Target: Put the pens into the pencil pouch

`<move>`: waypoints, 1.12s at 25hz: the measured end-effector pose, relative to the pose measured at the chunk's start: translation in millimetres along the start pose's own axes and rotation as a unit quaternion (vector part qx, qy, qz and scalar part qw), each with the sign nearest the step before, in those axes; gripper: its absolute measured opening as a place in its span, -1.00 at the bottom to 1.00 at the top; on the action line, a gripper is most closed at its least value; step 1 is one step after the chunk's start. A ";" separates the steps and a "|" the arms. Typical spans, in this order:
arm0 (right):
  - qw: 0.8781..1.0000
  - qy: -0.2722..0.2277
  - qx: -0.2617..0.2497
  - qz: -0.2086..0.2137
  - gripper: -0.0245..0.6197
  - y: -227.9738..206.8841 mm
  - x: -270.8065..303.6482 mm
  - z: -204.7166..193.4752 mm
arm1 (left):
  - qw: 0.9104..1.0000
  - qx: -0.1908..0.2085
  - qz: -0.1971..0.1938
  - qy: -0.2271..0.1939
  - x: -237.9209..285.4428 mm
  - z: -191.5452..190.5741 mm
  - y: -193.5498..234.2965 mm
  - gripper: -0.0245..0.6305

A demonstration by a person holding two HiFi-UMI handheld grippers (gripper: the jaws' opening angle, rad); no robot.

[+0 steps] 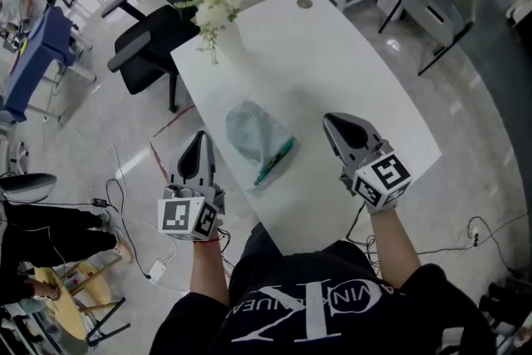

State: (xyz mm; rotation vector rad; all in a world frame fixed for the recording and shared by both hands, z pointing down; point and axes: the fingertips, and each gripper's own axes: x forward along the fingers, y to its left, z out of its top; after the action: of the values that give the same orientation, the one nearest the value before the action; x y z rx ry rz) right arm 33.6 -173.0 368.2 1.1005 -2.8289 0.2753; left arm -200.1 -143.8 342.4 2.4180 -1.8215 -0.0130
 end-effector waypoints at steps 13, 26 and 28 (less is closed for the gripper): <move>1.000 -0.021 -0.014 -0.006 -0.90 -2.3 -2.1 13.0 | 1.000 0.011 0.003 -0.010 1.4 10.9 -1.5 -0.91; 1.000 -0.021 -0.012 -0.004 -0.90 -0.3 -1.4 13.2 | 1.000 0.010 0.006 -0.006 -0.2 10.3 0.3 -0.91; 1.000 -0.020 -0.011 -0.003 -0.90 -0.2 -1.0 12.3 | 1.000 0.009 0.007 -0.006 -0.6 9.6 1.3 -0.91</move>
State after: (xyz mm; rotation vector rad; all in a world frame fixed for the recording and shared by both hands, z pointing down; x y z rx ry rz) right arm 34.2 -174.9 356.0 1.1224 -2.8548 0.2240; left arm -202.2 -144.5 333.0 2.4219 -1.8511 -0.0091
